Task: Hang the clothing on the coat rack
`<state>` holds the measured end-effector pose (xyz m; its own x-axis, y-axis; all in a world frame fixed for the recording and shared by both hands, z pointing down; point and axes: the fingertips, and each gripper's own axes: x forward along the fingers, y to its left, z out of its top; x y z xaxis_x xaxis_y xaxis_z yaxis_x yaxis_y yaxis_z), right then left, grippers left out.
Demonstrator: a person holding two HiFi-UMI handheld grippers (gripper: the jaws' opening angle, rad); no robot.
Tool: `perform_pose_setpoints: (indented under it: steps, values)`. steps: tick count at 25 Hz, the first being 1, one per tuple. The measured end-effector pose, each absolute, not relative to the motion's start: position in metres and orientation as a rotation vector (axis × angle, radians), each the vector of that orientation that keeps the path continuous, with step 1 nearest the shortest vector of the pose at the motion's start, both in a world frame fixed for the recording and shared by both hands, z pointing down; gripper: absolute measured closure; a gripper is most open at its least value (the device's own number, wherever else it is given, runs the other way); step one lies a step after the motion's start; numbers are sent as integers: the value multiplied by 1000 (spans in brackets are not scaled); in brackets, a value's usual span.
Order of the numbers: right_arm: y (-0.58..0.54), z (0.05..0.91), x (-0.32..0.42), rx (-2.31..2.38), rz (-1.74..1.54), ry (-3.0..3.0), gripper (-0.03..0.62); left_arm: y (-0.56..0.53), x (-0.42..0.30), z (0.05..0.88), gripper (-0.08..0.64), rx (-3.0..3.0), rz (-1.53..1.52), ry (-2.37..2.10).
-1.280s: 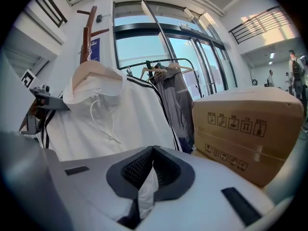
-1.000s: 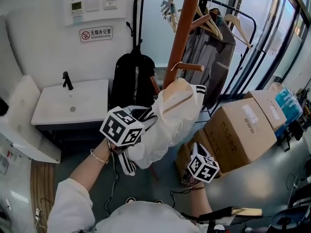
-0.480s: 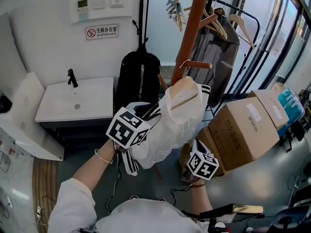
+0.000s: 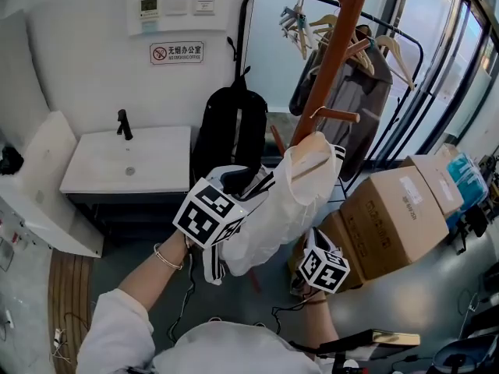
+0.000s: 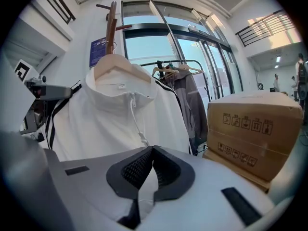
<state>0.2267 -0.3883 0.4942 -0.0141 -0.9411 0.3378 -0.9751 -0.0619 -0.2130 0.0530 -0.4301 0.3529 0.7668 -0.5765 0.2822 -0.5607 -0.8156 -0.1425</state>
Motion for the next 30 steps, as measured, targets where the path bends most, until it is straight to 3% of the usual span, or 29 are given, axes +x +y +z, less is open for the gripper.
perform_pose_setpoints:
  steps: [17,30]
  values:
    - [-381,489,188,2198,584,-2042,569,-402,25,347,335,-3034,-218,891]
    - [-364,490,169,2195,550,-2035,569,-365,-9,373,507,-2925,5,1203]
